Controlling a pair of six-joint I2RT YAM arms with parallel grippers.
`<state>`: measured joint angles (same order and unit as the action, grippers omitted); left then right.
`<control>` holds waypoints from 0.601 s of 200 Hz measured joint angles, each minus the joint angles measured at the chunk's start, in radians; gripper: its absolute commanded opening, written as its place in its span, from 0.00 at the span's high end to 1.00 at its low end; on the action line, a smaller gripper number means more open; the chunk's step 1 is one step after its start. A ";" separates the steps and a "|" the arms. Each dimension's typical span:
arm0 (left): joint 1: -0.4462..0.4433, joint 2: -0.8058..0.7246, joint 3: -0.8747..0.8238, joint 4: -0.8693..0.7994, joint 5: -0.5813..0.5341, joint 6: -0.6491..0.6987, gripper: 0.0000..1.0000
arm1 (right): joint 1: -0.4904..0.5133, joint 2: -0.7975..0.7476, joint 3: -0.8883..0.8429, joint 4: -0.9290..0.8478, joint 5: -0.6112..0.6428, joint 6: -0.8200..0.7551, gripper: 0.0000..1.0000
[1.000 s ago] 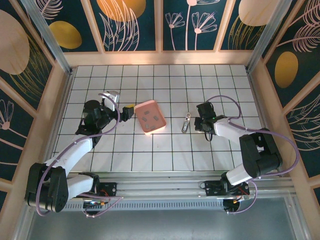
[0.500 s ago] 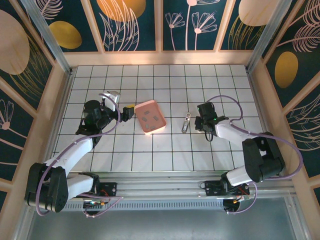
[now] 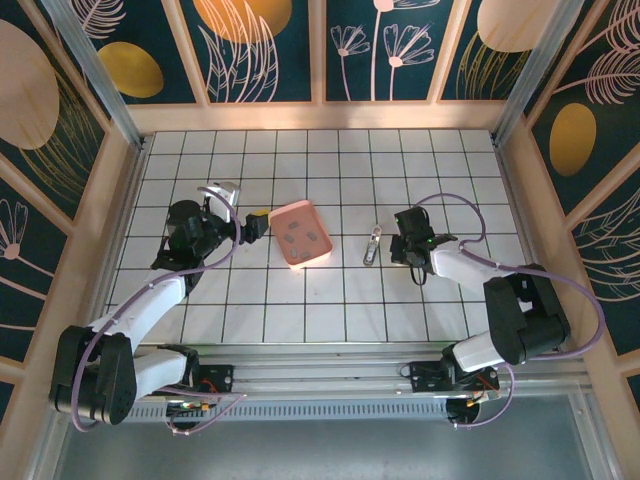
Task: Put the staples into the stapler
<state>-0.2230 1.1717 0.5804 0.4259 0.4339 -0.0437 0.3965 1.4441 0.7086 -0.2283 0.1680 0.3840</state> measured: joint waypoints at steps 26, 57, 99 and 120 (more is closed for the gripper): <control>0.000 0.000 0.000 0.000 0.002 0.000 0.10 | 0.000 -0.024 0.003 -0.037 -0.002 0.018 0.81; 0.000 0.000 0.000 0.000 0.008 0.000 0.10 | 0.003 -0.085 0.003 -0.107 -0.035 0.058 0.81; 0.000 -0.007 0.000 0.000 0.011 0.000 0.10 | 0.080 -0.121 0.001 -0.203 -0.087 0.129 0.80; 0.000 -0.008 0.000 0.000 0.011 0.000 0.10 | 0.111 -0.121 -0.012 -0.233 -0.114 0.161 0.80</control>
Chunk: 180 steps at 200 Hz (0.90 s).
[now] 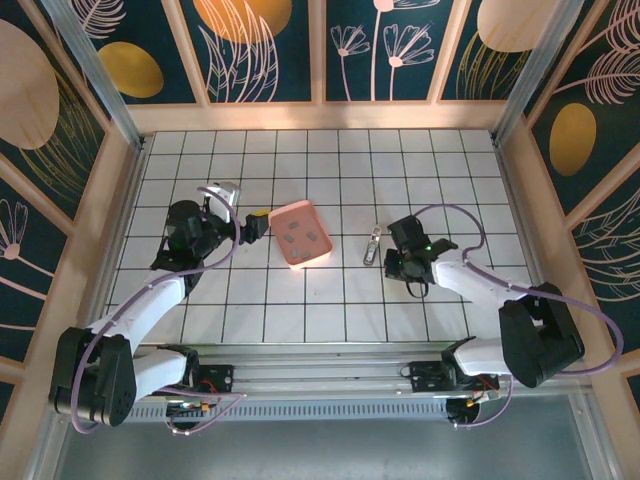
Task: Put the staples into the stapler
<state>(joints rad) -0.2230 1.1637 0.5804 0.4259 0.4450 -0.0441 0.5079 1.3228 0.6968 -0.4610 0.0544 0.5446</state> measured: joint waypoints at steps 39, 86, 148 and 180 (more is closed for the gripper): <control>0.000 -0.002 0.000 0.000 0.000 0.000 0.10 | 0.026 0.001 -0.039 -0.019 -0.043 0.045 0.80; 0.000 -0.003 0.000 0.000 0.000 0.000 0.10 | 0.027 0.019 -0.066 -0.027 -0.060 0.068 0.79; 0.000 -0.003 0.000 0.000 0.000 0.000 0.10 | 0.029 0.056 -0.038 -0.062 -0.068 0.067 0.64; 0.000 -0.003 0.000 0.000 0.000 0.000 0.10 | 0.025 0.056 0.023 -0.134 -0.071 0.069 0.64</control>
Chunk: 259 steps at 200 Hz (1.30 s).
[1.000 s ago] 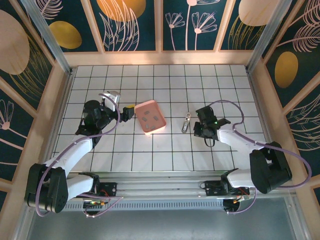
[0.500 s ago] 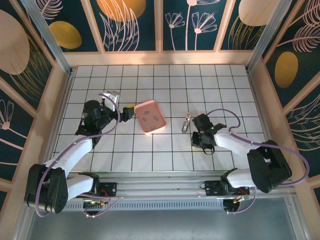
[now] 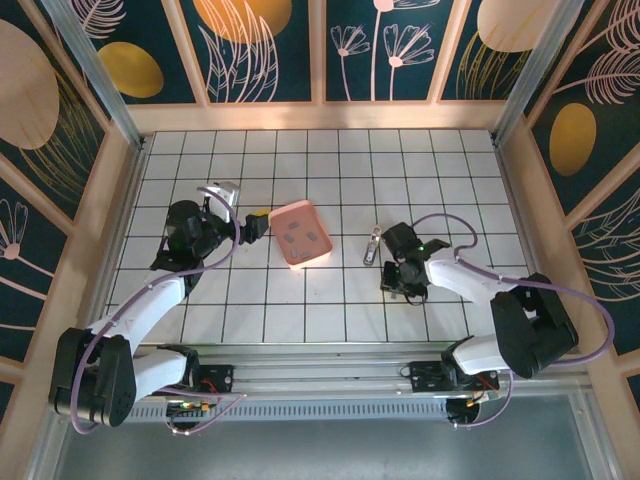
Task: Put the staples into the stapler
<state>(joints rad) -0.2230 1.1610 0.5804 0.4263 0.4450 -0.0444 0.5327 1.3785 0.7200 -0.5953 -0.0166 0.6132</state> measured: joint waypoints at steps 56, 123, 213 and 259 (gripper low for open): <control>-0.005 0.000 0.000 0.000 0.000 0.000 0.10 | -0.042 0.004 0.036 -0.052 -0.039 -0.001 0.65; -0.006 0.000 0.000 0.000 0.000 0.000 0.10 | -0.042 0.041 0.023 -0.050 -0.072 -0.002 0.68; -0.007 0.007 0.000 0.000 0.000 0.000 0.10 | -0.068 0.061 0.012 -0.032 -0.084 -0.005 0.73; -0.007 0.007 0.000 0.000 0.000 0.000 0.10 | -0.070 0.077 0.012 -0.029 -0.084 -0.012 0.74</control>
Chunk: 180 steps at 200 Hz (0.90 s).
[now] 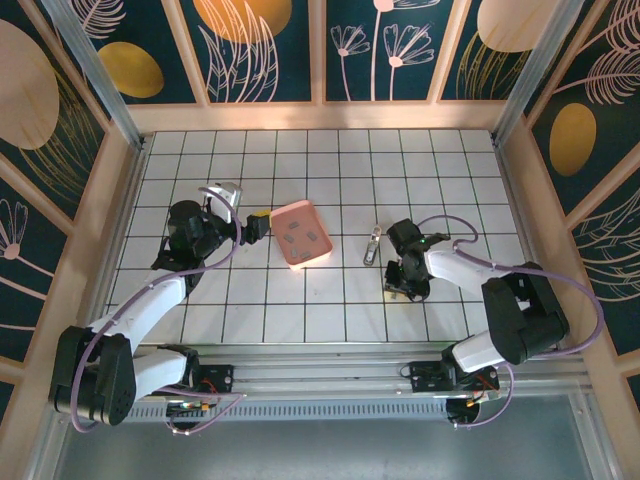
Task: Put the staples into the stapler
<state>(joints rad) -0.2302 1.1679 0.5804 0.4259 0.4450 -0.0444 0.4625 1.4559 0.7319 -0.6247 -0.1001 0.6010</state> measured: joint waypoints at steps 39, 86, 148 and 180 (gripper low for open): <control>0.000 0.000 0.000 0.000 0.000 0.000 0.10 | -0.004 0.005 0.000 0.011 -0.004 -0.006 0.75; 0.000 0.000 0.000 0.000 0.000 0.000 0.10 | -0.005 0.011 0.000 0.016 -0.006 -0.018 0.75; 0.000 0.000 0.000 0.000 0.000 0.000 0.10 | -0.010 0.013 0.000 0.016 -0.006 -0.019 0.81; 0.000 0.000 0.000 0.000 0.000 0.000 0.10 | -0.010 0.005 -0.004 0.020 -0.005 -0.018 0.82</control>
<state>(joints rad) -0.2302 1.1683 0.5808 0.4259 0.4446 -0.0441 0.4522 1.4609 0.7277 -0.6044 -0.1051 0.5831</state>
